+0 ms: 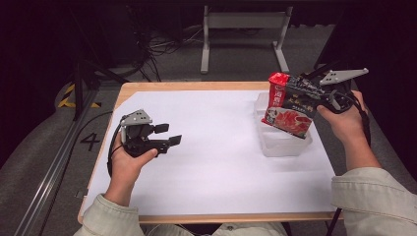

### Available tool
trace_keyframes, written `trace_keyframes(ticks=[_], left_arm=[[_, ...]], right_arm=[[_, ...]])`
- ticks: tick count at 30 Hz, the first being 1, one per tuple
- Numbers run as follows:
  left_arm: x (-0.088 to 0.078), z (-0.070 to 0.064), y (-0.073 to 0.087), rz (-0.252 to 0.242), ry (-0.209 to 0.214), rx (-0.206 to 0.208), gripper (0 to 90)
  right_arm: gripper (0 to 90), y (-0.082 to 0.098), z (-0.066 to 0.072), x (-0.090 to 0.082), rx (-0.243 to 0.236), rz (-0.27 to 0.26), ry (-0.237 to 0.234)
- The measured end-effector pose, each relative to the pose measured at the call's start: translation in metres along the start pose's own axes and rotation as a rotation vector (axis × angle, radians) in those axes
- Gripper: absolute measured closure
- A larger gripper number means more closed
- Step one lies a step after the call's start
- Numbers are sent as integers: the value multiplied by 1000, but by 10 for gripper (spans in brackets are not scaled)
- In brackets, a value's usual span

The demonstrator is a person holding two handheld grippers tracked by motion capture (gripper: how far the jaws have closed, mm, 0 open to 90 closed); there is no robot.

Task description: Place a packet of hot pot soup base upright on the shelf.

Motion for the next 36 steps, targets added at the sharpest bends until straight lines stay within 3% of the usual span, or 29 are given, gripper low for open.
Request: trace_keyframes(ticks=[36], left_arm=[[0, 0, 2, 7, -1, -8, 352]], right_arm=[[818, 50, 1, 24, 78, -5, -14]])
Point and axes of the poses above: each handheld gripper's, and its own axes: x roughly forward along the jaws, y roughly out of its underside, z roughly to its left, the point moved 5 cm from there along x, roughly forward along the jaws, and after that the axes turned 11 degrees about -z, right-handed, at the moved point
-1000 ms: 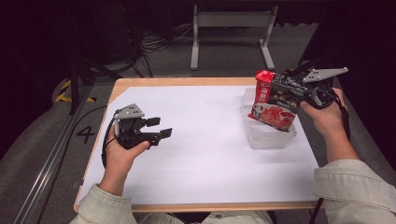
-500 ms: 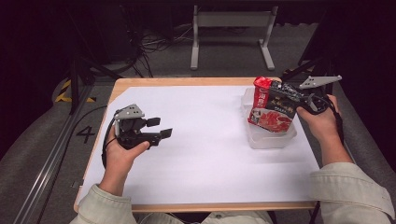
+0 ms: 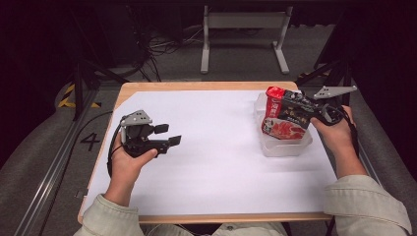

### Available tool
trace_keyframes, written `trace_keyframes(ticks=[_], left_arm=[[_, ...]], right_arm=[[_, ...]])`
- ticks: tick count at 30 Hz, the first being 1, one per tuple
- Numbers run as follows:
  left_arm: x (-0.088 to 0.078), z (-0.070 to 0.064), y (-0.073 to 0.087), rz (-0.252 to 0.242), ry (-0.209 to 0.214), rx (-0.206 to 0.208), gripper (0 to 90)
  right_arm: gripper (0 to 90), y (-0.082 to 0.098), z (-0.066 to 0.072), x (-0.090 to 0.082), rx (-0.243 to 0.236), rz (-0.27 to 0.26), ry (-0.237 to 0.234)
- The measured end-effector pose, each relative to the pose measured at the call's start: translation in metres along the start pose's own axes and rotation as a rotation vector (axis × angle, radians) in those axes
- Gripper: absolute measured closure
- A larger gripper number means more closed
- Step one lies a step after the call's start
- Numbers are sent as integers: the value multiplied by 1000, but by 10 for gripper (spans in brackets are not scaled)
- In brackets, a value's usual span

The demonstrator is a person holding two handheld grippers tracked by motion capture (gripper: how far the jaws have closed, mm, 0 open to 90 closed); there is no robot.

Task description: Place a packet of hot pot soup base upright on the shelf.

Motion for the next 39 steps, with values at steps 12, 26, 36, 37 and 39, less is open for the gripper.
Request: trace_keyframes(ticks=[12, 26, 36, 37, 39], left_arm=[[3, -2, 2, 18, 2, -1, 352], [-1, -1, 11, 25, -11, 2, 352], [-20, -2, 23, 16, -42, -18, 350], [-22, -1, 24, 9, -44, -15, 350], [-26, -1, 26, 8, -47, -14, 350]], right_arm=[[810, 10, 3, -3, 24, 4, 4], [351, -8, -3, -13, 64, -97, -6], [226, -51, 16, -34, -1, -241, -6], [226, -55, 20, -35, -12, -253, -7], [235, -64, 32, -37, -18, -278, -15]])
Point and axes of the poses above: each handheld gripper's, and its own axes: x roughly forward along the jaws, y roughly out of its underside, z roughly to its left, the point moved 5 cm from there along x, roughly forward along the jaws, and after that the axes turned 11 degrees about -z, right-handed, at the moved point
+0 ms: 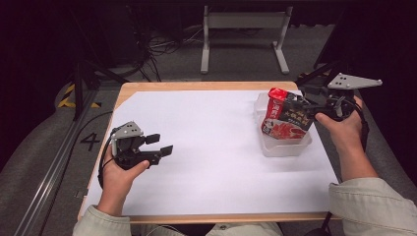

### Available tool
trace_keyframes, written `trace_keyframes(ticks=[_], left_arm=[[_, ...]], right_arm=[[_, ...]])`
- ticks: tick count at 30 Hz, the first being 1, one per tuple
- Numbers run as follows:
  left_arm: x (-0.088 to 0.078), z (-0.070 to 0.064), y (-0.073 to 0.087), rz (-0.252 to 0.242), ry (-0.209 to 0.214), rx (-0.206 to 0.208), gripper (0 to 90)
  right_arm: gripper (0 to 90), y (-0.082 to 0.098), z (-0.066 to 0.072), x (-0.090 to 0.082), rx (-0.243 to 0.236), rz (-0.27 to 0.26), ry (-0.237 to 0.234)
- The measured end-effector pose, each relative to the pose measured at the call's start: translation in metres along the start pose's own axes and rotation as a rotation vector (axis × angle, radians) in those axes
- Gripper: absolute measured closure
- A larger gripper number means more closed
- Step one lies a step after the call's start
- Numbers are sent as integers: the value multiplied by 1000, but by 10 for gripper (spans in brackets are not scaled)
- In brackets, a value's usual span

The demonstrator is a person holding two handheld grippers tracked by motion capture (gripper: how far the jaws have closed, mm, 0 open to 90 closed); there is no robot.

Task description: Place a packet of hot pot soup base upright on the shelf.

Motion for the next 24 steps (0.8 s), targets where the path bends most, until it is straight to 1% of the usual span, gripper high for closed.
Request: trace_keyframes(ticks=[1, 2, 3, 4, 8, 10, 11, 12, 13, 14, 15, 16, 18, 19, 20, 21, 22, 23, 24], left_arm=[[0, 0, 0, 0, 0, 0, 350], [-3, 0, 3, -5, 4, -4, 349], [-4, 0, 4, -4, 2, 0, 349], [-5, 0, 5, -6, 3, -8, 349], [-12, 1, 9, -33, 4, -13, 346], [-13, 1, 11, -53, 13, -3, 338], [-14, 1, 12, -57, 16, 0, 334], [-14, 1, 12, -57, 16, 0, 332], [-14, 0, 14, -62, 19, 1, 332], [-14, -1, 15, -72, 22, 5, 328], [-15, -1, 16, -73, 27, 5, 327], [-15, -1, 17, -78, 33, 13, 327], [-15, -1, 18, -89, 43, 16, 326], [-15, -1, 19, -92, 47, 13, 327], [-15, -1, 20, -97, 54, 15, 327], [-15, 0, 21, -98, 59, 21, 327], [-15, -1, 23, -101, 68, 18, 327], [-15, 0, 24, -100, 72, 29, 326], [-14, 0, 25, -106, 72, 29, 327]], right_arm=[[235, 0, 0, 0, 0, 0, 0], [243, -7, 14, 3, -3, -13, -25], [242, -8, 20, 4, -2, -13, -36], [240, -9, 25, 6, 4, -13, -48], [229, -4, 56, 18, 29, 4, -106], [228, 0, 67, 21, 57, -6, -139], [221, 3, 74, 23, 78, -13, -165], [221, 3, 74, 23, 78, -13, -165], [217, 6, 79, 25, 92, -19, -185], [213, 11, 86, 28, 99, -14, -195], [209, 17, 91, 31, 101, -6, -201], [206, 20, 94, 32, 102, 0, -204], [197, 30, 101, 36, 117, 18, -215], [197, 34, 104, 38, 121, 25, -215], [197, 39, 107, 40, 113, 33, -209], [197, 43, 109, 42, 111, 39, -209], [197, 46, 111, 43, 115, 43, -213], [197, 52, 114, 46, 123, 52, -222], [197, 55, 116, 47, 122, 55, -223]])
Point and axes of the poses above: each handheld gripper's, and its own axes: x roughly forward along the jaws, y roughly out of its underside, z roughly to its left, the point moved 5 cm from there along x, roughly forward along the jaws, and after that the axes turned 11 degrees about -z, right-handed, at the moved point
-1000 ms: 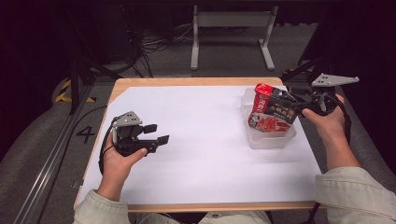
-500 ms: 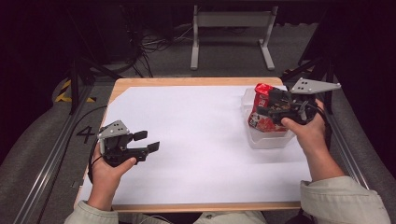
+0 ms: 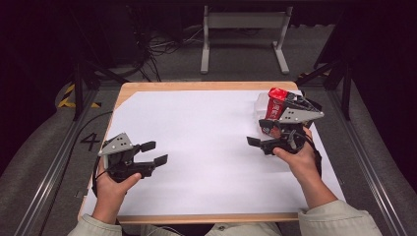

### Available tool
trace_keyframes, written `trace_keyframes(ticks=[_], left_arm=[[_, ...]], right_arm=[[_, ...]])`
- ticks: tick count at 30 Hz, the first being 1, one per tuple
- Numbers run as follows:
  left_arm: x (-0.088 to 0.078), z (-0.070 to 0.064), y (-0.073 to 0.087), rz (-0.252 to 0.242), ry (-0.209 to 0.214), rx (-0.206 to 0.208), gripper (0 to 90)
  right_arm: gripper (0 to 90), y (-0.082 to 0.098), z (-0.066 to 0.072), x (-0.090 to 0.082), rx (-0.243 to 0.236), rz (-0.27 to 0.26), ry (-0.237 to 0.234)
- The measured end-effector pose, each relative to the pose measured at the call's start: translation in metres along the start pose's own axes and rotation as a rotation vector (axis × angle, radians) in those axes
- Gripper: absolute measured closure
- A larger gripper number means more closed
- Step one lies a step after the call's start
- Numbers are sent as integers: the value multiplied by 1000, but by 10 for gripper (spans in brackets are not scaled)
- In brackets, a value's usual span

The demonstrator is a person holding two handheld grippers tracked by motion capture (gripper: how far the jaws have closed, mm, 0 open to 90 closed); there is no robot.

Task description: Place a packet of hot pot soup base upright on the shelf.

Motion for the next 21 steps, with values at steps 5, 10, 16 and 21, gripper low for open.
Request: trace_keyframes(ticks=[5, 10, 16, 21], left_arm=[[2, 4, 7, -1, -3, -16, 330], [5, 7, 14, -10, -9, -14, 334], [13, 7, 27, 5, -5, -9, 334], [17, 8, 34, 28, -9, 3, 334]], right_arm=[[210, 24, 7, 12, -2, -7, -14], [205, 41, 12, 22, 1, 19, -34], [204, 61, 16, 31, -9, 62, -44], [205, 80, 20, 36, -4, 100, -48]])
Point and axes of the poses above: each handheld gripper's, and its own axes: x roughly forward along the jaws, y roughly out of its underside, z roughly to its left, the point moved 5 cm from there along x, roughly forward along the jaws, and after that the axes turned 11 degrees about -z, right-handed, at the moved point
